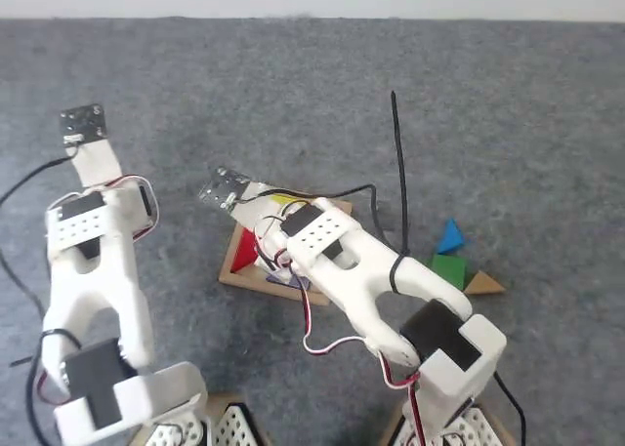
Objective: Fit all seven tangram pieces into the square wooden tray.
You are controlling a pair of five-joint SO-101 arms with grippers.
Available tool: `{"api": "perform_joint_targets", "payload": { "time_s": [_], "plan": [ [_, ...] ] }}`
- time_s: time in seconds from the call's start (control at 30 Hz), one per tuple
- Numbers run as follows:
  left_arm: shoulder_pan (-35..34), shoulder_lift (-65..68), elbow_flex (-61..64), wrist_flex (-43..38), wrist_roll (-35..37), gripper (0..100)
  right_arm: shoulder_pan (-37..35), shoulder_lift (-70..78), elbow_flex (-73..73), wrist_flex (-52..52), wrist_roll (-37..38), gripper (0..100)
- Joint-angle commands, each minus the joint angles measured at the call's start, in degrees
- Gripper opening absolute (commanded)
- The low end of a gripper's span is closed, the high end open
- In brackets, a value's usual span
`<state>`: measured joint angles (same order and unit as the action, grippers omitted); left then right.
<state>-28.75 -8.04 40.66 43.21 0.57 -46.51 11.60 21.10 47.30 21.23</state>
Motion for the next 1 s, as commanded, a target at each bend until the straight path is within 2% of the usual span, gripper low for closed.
{"api": "perform_joint_targets", "payload": {
  "time_s": [0.0, 0.47, 0.7, 0.83, 0.97],
  "plan": [
    [-0.35, -0.35, -0.48, -0.7, 0.18, 1, 0.31, -0.22, -3.34, 1.71, 4.84, 4.0],
    [-0.35, -0.35, -0.48, -0.62, -0.79, 1, 1.98, -1.36, -3.78, 7.87, 12.92, 4.0],
    [-0.35, -0.44, -0.22, -0.53, -0.88, 1, 3.65, -13.32, -5.36, 15.87, 12.84, 4.0],
    [0.0, -0.79, 0.75, -0.88, -1.05, 1, 8.84, -20.88, -5.27, 21.49, 11.96, 4.0],
    [1.14, -0.79, 1.1, -0.62, -2.9, 1, 18.42, -27.12, -4.92, 25.8, 5.45, 4.0]
  ]
}}
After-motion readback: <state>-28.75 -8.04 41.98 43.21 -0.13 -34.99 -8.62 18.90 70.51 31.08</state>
